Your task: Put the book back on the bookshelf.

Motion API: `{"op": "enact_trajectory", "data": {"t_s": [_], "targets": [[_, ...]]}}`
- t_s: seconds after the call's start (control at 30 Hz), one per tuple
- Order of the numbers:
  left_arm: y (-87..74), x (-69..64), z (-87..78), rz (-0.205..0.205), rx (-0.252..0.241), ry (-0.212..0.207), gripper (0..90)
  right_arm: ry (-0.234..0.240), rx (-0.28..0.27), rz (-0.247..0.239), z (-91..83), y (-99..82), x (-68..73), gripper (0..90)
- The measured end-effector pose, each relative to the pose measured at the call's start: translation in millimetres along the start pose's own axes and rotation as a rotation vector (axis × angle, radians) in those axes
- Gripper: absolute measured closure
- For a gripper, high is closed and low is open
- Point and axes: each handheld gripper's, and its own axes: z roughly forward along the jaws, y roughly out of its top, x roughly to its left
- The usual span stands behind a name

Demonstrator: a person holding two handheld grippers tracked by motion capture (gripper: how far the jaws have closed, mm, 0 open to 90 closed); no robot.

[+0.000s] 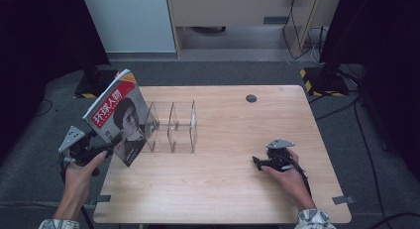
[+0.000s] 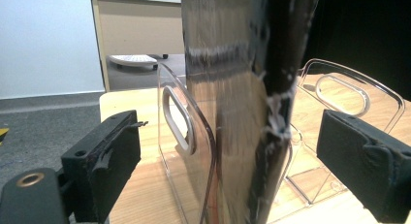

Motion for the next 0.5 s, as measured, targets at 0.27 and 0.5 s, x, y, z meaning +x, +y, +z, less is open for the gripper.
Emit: {"op": "enact_trajectory", "data": {"t_s": [0.27, 0.5], "targets": [[-3.5, -3.5, -7.0, -0.014, 0.012, -0.021, 7.8, 0.0, 0.0, 0.0, 0.0, 0.0, 0.0, 21.2], [-9.1, -4.1, -10.1, 0.007, 0.039, -0.013, 7.9, 0.0, 0.0, 0.0, 0.0, 0.0, 0.0, 21.0]]}}
